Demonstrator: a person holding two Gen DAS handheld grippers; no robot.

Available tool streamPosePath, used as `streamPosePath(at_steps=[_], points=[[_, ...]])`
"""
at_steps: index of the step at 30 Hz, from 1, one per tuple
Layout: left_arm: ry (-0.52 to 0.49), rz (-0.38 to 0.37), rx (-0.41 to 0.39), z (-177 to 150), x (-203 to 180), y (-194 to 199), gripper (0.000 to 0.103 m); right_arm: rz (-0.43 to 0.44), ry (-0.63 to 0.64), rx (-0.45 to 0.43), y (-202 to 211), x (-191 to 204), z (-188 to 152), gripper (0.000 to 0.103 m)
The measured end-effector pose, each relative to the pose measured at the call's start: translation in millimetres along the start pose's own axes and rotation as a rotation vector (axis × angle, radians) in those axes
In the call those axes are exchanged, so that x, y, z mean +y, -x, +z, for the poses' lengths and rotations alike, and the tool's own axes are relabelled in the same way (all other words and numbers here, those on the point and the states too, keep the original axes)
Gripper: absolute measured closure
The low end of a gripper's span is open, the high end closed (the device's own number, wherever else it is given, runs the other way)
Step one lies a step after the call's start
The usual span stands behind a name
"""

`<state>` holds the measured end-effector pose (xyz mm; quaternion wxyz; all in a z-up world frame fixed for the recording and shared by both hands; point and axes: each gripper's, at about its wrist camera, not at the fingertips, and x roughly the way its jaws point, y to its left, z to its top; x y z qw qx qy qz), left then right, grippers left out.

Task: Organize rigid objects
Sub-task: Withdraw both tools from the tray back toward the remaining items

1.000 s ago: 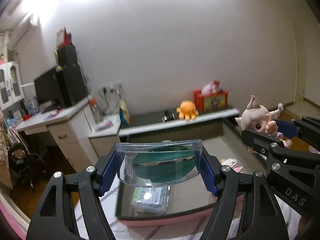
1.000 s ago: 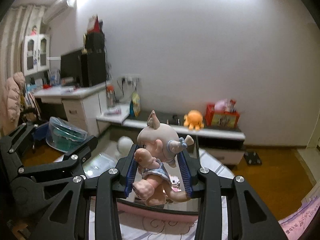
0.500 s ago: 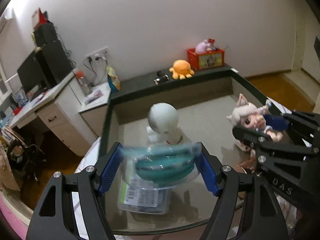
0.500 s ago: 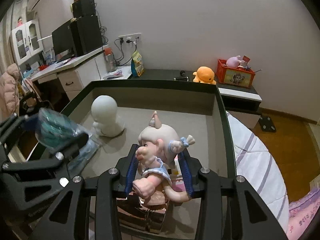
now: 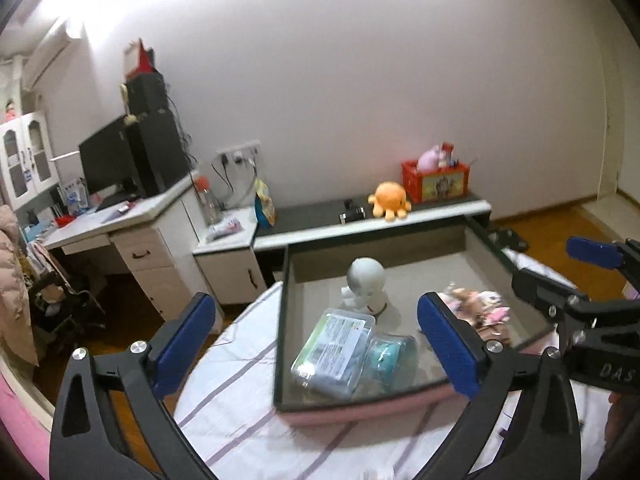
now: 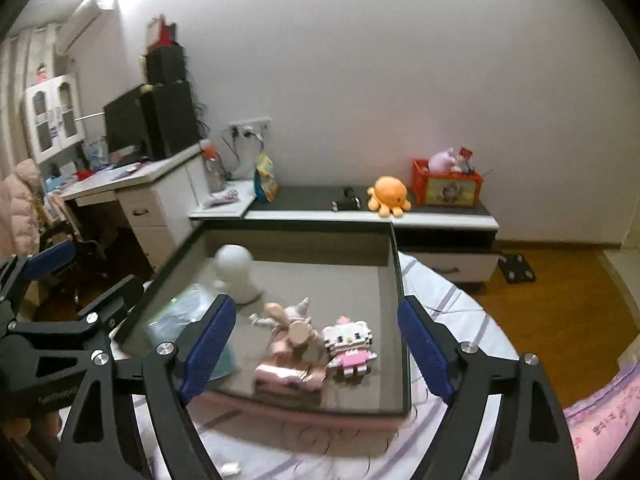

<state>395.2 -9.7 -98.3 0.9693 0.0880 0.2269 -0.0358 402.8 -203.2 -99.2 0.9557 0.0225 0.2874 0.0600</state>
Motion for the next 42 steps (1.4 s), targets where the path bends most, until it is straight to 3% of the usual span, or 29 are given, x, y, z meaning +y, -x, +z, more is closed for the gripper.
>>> streamPosePath(at_steps=[3, 4, 13, 18, 31, 37, 42], points=[[0.021, 0.017, -0.074, -4.7, 7.4, 44.5, 0.000, 0.025, 0.025, -0.052, 37.0, 14.0, -5.3, 0.009], [0.032, 0.016, -0.099, -8.4, 10.3, 60.3, 0.000, 0.033, 0.030, -0.071, 48.3, 17.6, -7.5, 0.001], [0.066, 0.055, -0.240, -41.1, 15.8, 169.7, 0.000, -0.028, 0.102, -0.236, 159.4, 48.8, -39.4, 0.000], [0.078, 0.031, -0.283, -57.9, 13.4, 206.5, 0.000, -0.048, 0.080, -0.298, 205.9, 56.2, -63.7, 0.000], [0.076, 0.004, -0.310, -74.4, 4.2, 241.2, 0.000, -0.105, 0.075, -0.339, 257.4, 58.6, -92.7, 0.000], [0.066, 0.012, -0.293, -77.6, 0.2, 236.7, 0.000, -0.098, 0.066, -0.331, 255.9, 57.6, -98.3, 0.000], [0.057, 0.003, -0.232, -90.5, -3.6, 219.8, 0.000, -0.091, 0.067, -0.289, 242.6, 55.3, -108.6, 0.000]])
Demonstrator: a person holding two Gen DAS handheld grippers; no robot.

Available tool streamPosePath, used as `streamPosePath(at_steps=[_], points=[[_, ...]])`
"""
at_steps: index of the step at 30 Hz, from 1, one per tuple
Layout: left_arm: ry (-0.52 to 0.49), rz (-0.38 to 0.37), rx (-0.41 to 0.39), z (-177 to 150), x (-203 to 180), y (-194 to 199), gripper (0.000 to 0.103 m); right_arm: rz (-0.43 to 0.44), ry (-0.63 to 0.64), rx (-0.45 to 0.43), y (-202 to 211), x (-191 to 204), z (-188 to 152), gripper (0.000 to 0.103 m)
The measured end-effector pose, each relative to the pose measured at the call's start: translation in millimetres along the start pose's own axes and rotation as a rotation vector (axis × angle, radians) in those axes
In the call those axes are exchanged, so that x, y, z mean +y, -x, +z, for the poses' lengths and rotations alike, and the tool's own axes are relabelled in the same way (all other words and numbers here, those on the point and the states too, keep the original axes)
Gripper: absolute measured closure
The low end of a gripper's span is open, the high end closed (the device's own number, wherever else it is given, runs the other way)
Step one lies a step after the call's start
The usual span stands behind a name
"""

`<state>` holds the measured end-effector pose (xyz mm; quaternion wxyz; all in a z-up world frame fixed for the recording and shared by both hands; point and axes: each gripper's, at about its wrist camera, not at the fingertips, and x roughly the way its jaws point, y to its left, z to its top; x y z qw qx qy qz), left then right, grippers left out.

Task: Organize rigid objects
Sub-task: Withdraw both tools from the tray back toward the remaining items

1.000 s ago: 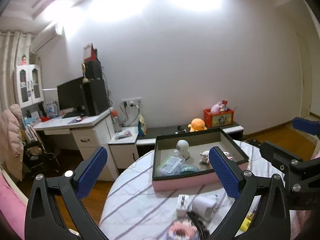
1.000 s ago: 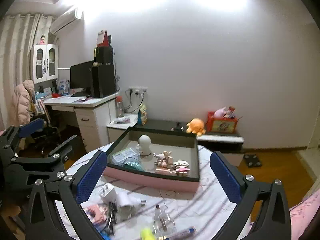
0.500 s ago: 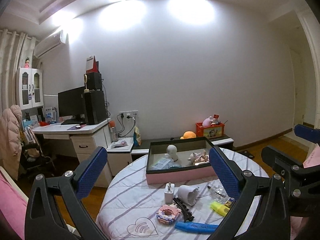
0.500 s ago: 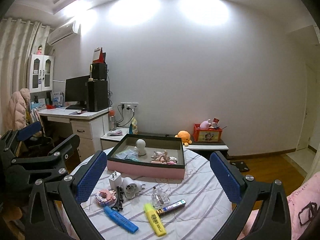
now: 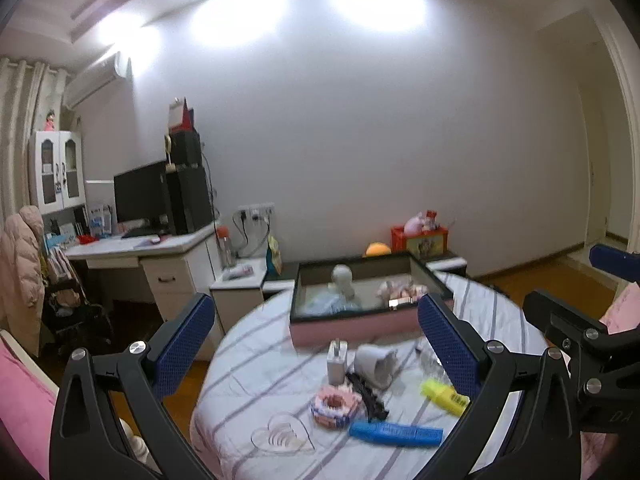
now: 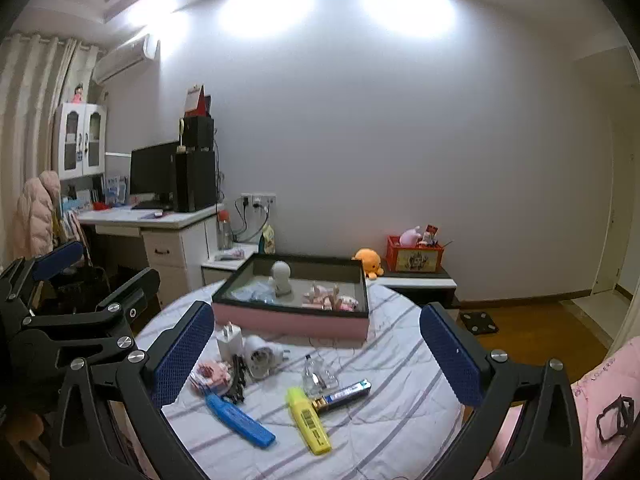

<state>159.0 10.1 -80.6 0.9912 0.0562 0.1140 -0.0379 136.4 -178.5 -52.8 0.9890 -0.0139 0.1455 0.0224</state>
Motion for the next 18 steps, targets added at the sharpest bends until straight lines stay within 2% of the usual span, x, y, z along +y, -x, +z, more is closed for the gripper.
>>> streamPosePath(at_steps=[4, 9, 12, 18], points=[[0.015, -0.048, 0.109, -26.9, -1.7, -21.8, 0.000, 0.006, -0.006, 0.066, -15.3, -1.4, -18.9, 0.000], [0.118, -0.170, 0.328, -71.9, 2.1, -63.7, 0.000, 0.023, -0.017, 0.194, -44.1, -5.9, -51.5, 0.000], [0.120, -0.149, 0.375, -85.3, 2.2, -77.3, 0.000, 0.013, -0.026, 0.250, -59.0, -9.3, -67.4, 0.000], [0.107, -0.129, 0.412, -89.0, 4.4, -98.0, 0.000, 0.003, -0.059, 0.312, -86.7, -20.8, -80.1, 0.000]])
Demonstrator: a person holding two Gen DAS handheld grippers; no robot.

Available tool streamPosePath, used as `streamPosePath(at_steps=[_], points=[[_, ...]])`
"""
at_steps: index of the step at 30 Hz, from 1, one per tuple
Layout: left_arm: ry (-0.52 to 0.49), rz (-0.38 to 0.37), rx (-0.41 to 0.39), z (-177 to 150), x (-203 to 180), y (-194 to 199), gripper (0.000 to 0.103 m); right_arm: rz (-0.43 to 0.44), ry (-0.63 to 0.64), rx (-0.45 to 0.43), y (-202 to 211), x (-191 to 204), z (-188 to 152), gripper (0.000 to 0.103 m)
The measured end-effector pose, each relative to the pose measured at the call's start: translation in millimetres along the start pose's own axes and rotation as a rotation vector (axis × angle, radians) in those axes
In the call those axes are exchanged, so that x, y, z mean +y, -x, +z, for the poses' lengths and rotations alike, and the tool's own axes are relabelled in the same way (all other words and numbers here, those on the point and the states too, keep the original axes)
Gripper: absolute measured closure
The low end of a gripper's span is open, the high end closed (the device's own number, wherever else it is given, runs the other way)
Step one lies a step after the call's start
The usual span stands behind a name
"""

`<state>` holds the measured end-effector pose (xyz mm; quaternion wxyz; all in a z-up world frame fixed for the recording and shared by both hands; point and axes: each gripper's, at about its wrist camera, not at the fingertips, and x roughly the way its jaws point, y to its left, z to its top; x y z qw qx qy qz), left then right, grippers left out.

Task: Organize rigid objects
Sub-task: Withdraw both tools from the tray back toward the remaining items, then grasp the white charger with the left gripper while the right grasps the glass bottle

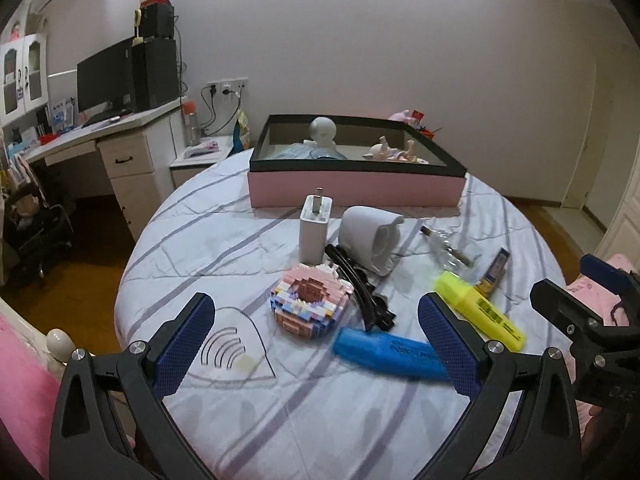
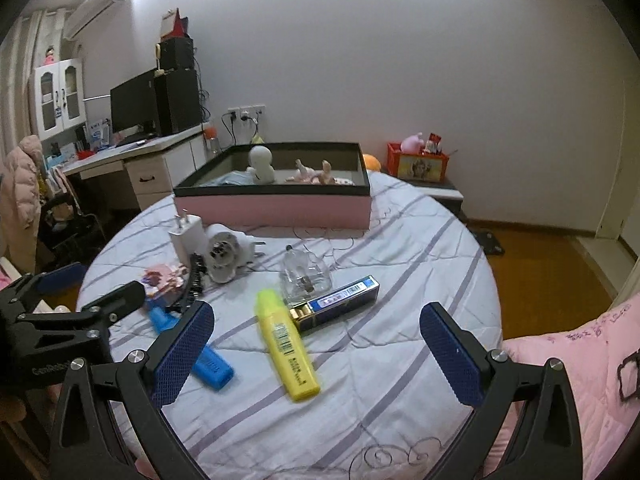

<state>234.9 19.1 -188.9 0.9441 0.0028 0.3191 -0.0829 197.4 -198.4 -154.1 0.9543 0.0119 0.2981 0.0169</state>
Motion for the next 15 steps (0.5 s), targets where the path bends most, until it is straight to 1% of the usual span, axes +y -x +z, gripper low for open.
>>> streamPosePath(at_steps=[4, 7, 10, 12, 15], points=[[-0.019, 0.025, 0.025, 15.2, 8.9, -24.5, 0.000, 0.000, 0.005, 0.030, -21.0, -2.2, 5.4, 0.000], [-0.015, 0.055, 0.052, 25.8, 17.9, -44.8, 0.000, 0.005, -0.004, 0.050, -35.3, -3.6, 8.2, 0.000], [-0.010, 0.043, 0.076, 34.9, 22.6, -63.0, 0.000, 0.009, 0.000, 0.074, -49.3, -3.3, 10.2, 0.000], [-0.023, 0.029, 0.117, 41.6, 23.2, -78.5, 0.000, 0.012, 0.005, 0.096, -61.6, -2.9, 13.2, 0.000], [-0.046, 0.034, 0.138, 49.2, 22.3, -95.2, 0.000, 0.013, 0.019, 0.124, -77.3, -1.8, 17.8, 0.000]])
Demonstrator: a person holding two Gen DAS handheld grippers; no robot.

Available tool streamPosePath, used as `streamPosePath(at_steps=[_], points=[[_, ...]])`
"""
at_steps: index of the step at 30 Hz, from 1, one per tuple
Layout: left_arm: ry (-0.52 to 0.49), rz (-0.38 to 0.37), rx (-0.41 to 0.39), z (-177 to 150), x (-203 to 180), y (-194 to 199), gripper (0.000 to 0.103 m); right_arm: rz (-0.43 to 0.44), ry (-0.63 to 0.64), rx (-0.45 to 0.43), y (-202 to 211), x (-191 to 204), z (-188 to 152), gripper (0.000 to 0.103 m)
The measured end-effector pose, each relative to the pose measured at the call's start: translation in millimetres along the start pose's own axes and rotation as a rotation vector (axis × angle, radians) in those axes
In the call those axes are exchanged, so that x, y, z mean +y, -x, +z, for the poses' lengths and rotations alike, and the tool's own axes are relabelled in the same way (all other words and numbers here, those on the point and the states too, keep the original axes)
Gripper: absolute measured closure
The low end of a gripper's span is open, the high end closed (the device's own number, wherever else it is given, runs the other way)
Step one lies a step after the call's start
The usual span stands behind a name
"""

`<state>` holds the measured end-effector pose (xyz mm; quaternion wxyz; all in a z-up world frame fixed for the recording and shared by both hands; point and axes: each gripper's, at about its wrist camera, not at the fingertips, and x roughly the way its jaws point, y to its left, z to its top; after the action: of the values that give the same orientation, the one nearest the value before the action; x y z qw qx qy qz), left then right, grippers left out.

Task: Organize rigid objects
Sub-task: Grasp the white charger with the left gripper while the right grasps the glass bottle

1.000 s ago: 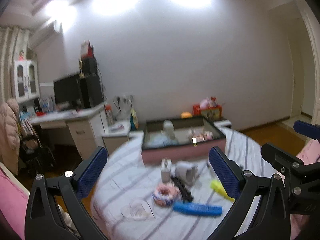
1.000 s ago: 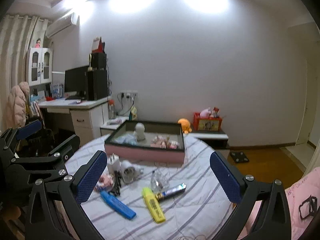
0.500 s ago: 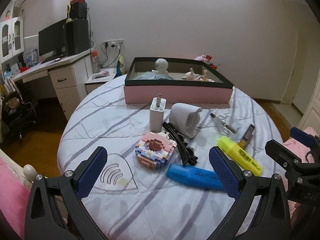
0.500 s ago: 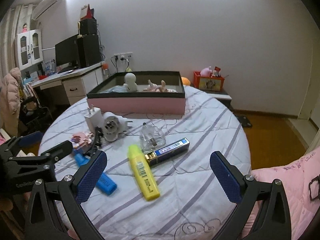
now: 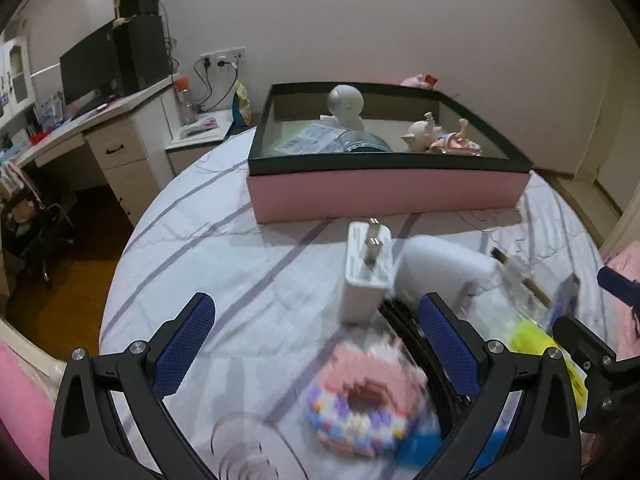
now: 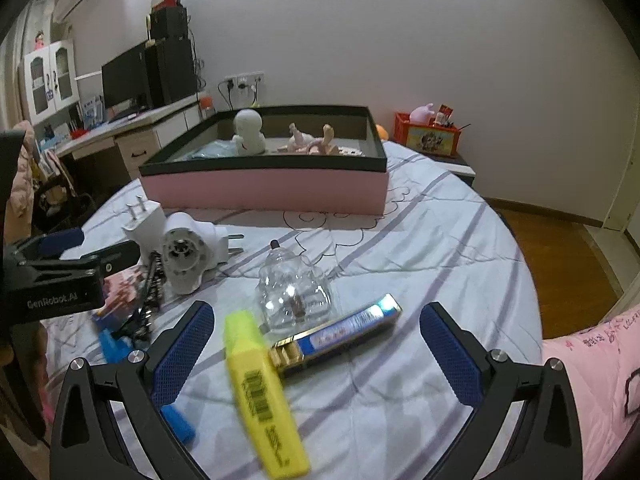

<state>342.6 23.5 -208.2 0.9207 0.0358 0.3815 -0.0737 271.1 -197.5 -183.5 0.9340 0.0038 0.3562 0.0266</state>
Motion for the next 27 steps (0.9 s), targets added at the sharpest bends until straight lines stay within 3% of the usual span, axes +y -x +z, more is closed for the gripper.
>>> streamPosePath(at_steps=[3, 7, 9, 11, 12, 13, 14, 15, 16, 17, 27], points=[[0.001, -0.011, 0.022, 7.9, 0.4, -13.0, 0.002, 0.002, 0.026, 0.016, -12.9, 2.1, 7.3, 0.000], [-0.026, -0.015, 0.073, 12.0, -1.6, -32.1, 0.013, 0.002, 0.067, 0.049, -31.8, 3.9, 16.4, 0.000], [-0.033, -0.029, 0.104, 11.3, -0.8, -41.6, 0.029, 0.009, 0.081, 0.074, -40.1, 4.8, 18.6, 0.000], [-0.042, -0.040, 0.111, 11.6, -3.1, -45.4, 0.034, 0.030, 0.088, 0.096, -45.7, 5.6, 19.9, 0.001], [-0.055, -0.042, 0.108, 11.6, -5.6, -45.2, 0.042, 0.041, 0.092, 0.101, -46.5, 6.0, 20.2, 0.001], [-0.072, -0.050, 0.105, 11.5, -9.0, -44.4, 0.048, 0.049, 0.095, 0.104, -47.0, 6.4, 20.1, 0.007], [-0.089, -0.065, 0.097, 11.8, -13.0, -43.0, 0.060, 0.056, 0.097, 0.108, -47.5, 6.7, 19.8, 0.013], [-0.100, -0.074, 0.096, 11.8, -15.5, -42.6, 0.068, 0.063, 0.100, 0.116, -48.3, 7.3, 19.6, 0.030], [-0.113, -0.075, 0.097, 11.1, -18.0, -41.9, 0.069, 0.067, 0.101, 0.120, -49.0, 7.6, 19.2, 0.043], [-0.122, -0.071, 0.094, 10.9, -19.9, -41.2, 0.071, 0.074, 0.105, 0.133, -50.9, 8.1, 18.7, 0.047], [-0.109, -0.083, 0.093, 13.1, -21.4, -39.1, 0.080, 0.095, 0.132, 0.159, -56.8, 11.4, 18.7, 0.051]])
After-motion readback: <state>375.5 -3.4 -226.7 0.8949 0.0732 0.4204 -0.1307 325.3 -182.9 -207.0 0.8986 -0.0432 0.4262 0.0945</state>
